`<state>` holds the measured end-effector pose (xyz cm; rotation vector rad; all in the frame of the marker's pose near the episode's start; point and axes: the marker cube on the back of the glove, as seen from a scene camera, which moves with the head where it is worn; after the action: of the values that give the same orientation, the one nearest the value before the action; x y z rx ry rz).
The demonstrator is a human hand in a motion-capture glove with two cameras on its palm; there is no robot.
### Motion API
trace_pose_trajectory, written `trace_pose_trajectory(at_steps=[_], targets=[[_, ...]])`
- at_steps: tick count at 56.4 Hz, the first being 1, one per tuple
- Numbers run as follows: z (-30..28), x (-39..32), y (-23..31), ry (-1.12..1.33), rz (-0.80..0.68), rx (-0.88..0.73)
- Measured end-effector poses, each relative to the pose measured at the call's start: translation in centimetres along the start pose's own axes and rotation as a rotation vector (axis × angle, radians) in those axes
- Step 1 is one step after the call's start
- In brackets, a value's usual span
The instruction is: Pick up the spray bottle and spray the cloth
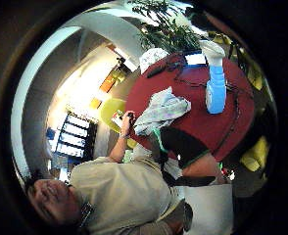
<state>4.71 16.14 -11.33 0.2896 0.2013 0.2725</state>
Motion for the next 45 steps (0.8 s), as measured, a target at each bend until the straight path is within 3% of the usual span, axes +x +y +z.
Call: trace_pose_trajectory(at_steps=[5, 33, 45], targets=[[-5.6, 4.4, 4.4, 0.070, 0.106, 0.123], [-4.5, 6.0, 4.9, -0.001, 0.148, 0.085], [-1.5, 7.7, 3.3, -0.257, 0.190, 0.139]])
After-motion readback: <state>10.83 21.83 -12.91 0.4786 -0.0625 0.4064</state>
